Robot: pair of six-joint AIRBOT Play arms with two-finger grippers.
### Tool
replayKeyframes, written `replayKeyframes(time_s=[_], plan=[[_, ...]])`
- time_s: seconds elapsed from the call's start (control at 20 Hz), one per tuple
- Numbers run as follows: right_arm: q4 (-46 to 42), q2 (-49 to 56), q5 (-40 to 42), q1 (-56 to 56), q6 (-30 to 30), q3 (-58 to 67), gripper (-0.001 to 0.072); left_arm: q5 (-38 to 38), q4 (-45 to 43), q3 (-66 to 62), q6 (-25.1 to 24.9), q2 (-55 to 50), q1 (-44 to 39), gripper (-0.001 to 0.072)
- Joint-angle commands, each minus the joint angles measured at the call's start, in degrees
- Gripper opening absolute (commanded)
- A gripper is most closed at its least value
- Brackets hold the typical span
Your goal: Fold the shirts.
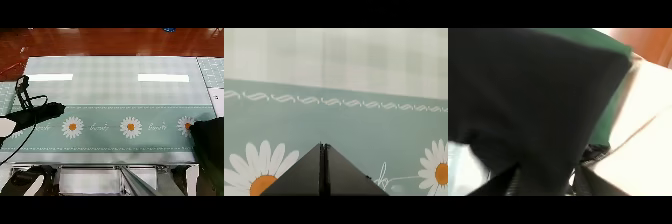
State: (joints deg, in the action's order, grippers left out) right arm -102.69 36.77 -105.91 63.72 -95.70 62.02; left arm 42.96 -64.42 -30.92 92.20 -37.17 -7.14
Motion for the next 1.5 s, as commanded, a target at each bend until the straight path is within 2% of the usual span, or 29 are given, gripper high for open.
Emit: replayKeyframes(time_s=[0.0,0.05,0.1,0.15,0.2,0.3,0.4,0.55,0.6,0.7,0.8,0.85,1.0,1.45], plan=[[0.22,2.23,0.28,0.46,-0.59,-1.49,0.0413,-5.14,-0.11,-0.17,-0.02,-0.02,0.13,0.0022],[3.85,3.89,1.20,0.44,-0.61,-0.98,0.0406,-5.86,-0.07,-0.94,0.02,-0.33,0.72,0.0022],[8.83,5.55,2.36,0.44,-0.61,-0.04,0.0343,-5.88,-0.07,-2.62,0.00,-1.11,1.33,0.0022],[15.12,7.69,3.61,0.44,-0.96,1.55,0.0179,-5.90,-0.07,-4.94,-0.02,-2.29,1.90,0.0021],[22.62,9.79,4.98,0.20,-1.29,3.19,0.0046,-5.81,-0.09,-8.28,-0.07,-4.00,2.36,0.0022],[37.16,13.53,10.93,-5.53,-1.77,6.36,0.0022,-3.93,-0.04,-16.74,-1.73,-8.59,2.47,0.0021],[43.91,16.15,21.05,-18.71,-1.97,8.76,0.0022,0.74,0.55,-26.73,-1.90,-14.91,0.15,0.0021],[41.72,20.61,36.00,-45.09,-1.97,10.29,0.0022,7.17,-0.83,-41.27,-8.76,-25.44,-6.40,0.0021],[39.21,22.75,38.27,-52.59,-1.97,10.29,0.0022,9.18,-2.69,-45.16,-8.76,-28.96,-7.58,0.0021],[30.16,28.48,38.53,-65.31,-1.97,10.29,0.0022,15.37,-4.26,-48.89,-6.47,-34.69,-7.52,0.0021],[20.33,34.82,36.79,-73.26,-3.21,10.29,0.0022,22.40,-5.09,-47.56,-5.40,-39.19,-7.04,0.0022],[17.79,37.24,35.91,-74.90,-3.65,10.29,0.0022,24.26,-5.07,-45.64,-5.42,-40.68,-7.06,0.0022],[16.37,41.09,33.18,-75.49,-3.61,10.29,0.0022,23.15,-5.05,-39.56,-5.35,-41.09,-6.56,0.0022],[15.63,41.09,34.14,-75.49,-3.65,10.29,0.0022,23.12,-5.05,-38.84,-5.60,-41.16,-6.10,0.0022]])
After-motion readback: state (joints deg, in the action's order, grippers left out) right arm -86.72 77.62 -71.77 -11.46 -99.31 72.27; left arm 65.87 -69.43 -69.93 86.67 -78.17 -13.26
